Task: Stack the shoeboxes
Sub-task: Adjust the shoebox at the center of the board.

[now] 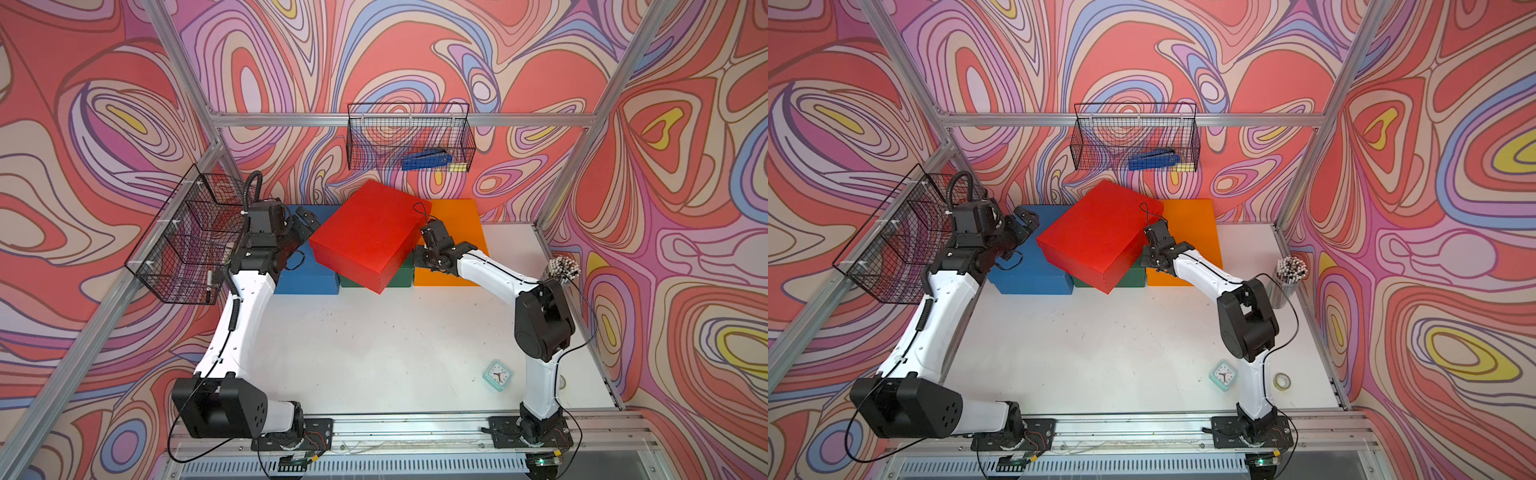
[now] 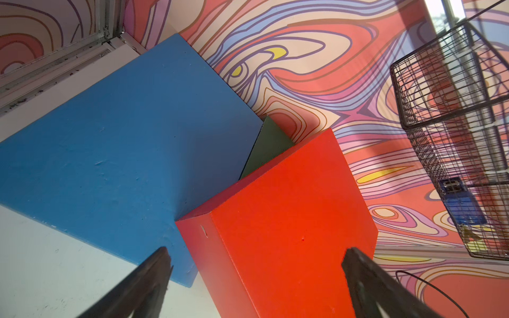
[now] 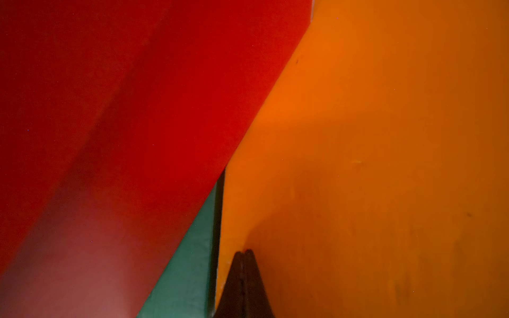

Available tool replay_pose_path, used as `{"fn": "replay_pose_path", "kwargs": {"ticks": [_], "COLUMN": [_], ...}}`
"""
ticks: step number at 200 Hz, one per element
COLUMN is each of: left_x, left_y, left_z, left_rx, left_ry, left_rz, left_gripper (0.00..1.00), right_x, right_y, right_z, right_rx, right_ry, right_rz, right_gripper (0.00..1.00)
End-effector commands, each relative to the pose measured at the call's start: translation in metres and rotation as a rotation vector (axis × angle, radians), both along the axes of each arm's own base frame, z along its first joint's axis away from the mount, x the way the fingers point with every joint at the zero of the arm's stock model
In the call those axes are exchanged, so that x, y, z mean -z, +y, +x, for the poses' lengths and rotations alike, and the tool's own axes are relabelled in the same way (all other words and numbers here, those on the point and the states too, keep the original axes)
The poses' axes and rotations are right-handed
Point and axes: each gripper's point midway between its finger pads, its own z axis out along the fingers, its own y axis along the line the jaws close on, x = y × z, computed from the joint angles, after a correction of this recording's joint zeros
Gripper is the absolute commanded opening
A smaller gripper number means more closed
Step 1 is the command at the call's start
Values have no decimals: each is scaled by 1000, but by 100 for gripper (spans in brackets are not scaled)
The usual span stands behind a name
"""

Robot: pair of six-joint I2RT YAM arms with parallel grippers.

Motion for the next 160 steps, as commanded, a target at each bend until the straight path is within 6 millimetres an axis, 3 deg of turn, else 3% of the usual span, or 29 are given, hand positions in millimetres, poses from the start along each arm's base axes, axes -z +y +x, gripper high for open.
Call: {"fn": "replay_pose_path", "kwargs": {"ticks": [1,29,53,69,95,130,160], "left_x": [-1,2,4,4,5,7,17], "left_y": [4,5,6,6,7,10,6], "left_z": [-6,-7,-8,-8,-9,-9,-2], "left_rx": [-12,-13,-18,-15,-17,-26,-5], "left_ry": [4,10,11,11,14,23,47], "left_rz": [-8,-5,-6,-4,-3,10,-9], "left_gripper": [100,100,100,100,100,100,100], "right_x": [32,39,51,60,68,60,45], "right_y": [16,32,32,22,-11,-51,-51], "right_z": [-10,-10,-9,-11,-14,-16,-14], "right_rx": [-84,-110,-94,-57,46,137,108], "right_ry": [98,113,135,157,168,163,129], "right_rz": [36,36,12,-30,-119,-136,-126], "right_gripper": [0,0,0,0,0,0,0]}}
